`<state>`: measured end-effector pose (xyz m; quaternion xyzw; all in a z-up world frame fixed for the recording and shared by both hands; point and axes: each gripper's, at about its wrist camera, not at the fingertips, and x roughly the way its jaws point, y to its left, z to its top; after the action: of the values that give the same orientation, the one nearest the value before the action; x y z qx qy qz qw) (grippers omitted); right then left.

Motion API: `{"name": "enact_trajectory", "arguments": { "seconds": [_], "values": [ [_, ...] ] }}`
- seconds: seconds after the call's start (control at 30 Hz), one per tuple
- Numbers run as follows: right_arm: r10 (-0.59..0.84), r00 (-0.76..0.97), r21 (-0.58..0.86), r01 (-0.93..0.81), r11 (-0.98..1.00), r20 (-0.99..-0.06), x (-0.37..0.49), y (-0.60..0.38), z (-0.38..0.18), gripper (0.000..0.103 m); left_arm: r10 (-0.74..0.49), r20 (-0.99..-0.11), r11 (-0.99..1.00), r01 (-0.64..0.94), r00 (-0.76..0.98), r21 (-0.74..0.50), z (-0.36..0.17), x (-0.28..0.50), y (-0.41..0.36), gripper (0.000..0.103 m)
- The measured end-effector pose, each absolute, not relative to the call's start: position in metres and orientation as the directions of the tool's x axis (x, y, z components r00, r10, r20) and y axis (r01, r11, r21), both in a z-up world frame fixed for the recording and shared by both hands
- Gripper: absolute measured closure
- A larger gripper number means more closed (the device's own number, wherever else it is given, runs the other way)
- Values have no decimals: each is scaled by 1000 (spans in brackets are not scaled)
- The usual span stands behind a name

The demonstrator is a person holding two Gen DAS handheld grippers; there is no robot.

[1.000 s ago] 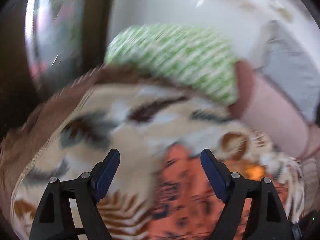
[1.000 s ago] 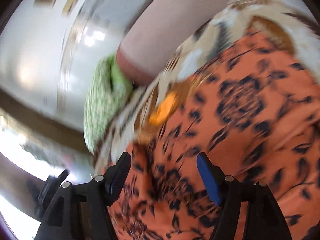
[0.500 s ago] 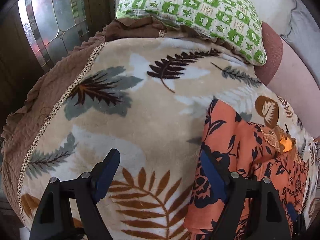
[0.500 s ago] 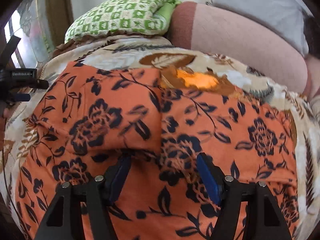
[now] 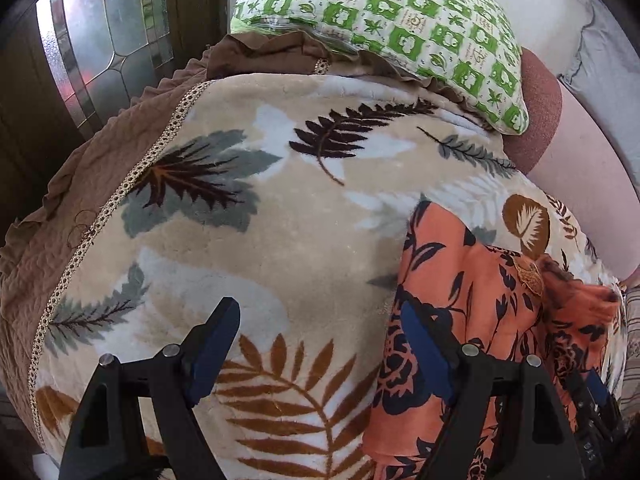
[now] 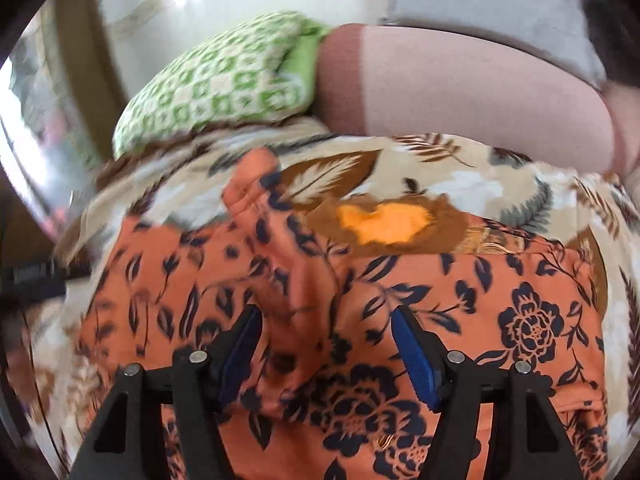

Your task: Fold small clothes

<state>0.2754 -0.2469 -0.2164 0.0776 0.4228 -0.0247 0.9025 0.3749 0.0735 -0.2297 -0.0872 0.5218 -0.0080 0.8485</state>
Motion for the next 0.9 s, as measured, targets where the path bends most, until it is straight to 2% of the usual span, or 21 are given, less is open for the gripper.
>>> {"name": "enact_trajectory", "arguments": {
  "seconds": [0.07, 0.2, 0.3, 0.47, 0.6, 0.63, 0.67, 0.73, 0.83, 0.87, 0.9],
  "values": [
    [5, 625, 88, 101, 991, -781, 281, -243, -219, 32, -101, -884, 987, -67, 456, -147, -229, 374, 71, 20],
    [107, 608, 225, 121, 967, -787, 310, -262, -223, 32, -92, -887, 988, -68, 452, -137, -231, 375, 70, 20],
    [142, 570, 254, 121, 960, -809, 328, -259, -229, 32, -104, -889, 985, -80, 447, -155, -233, 377, 71, 20],
    [120, 574, 113, -48, 992, -810, 325, -213, -228, 32, -110, -888, 986, -67, 446, -155, -233, 379, 65, 20],
    [60, 584, 5, -94, 996, -810, 334, -188, -226, 33, -107, -889, 987, -63, 444, -150, -233, 378, 66, 20],
    [38, 556, -17, -94, 995, -830, 340, -185, -230, 53, -108, -890, 986, -68, 444, -154, -233, 378, 67, 20],
    [22, 540, -32, -90, 995, -841, 344, -185, -234, 86, -110, -890, 984, -77, 443, -160, -233, 378, 70, 20],
    [6, 515, -27, -56, 998, -857, 348, -194, -239, 89, -114, -890, 981, -92, 442, -172, -234, 379, 75, 20],
    [40, 528, 84, 59, 995, -848, 338, -233, -234, 94, -114, -891, 979, -101, 439, -175, -236, 380, 77, 20],
    [65, 559, 173, 143, 975, -827, 323, -267, -227, 95, -112, -892, 980, -98, 439, -172, -236, 380, 76, 20],
    [65, 559, 173, 143, 975, -827, 323, -267, -227, 95, -112, -891, 981, -92, 441, -169, -236, 380, 74, 20]
  ]
}}
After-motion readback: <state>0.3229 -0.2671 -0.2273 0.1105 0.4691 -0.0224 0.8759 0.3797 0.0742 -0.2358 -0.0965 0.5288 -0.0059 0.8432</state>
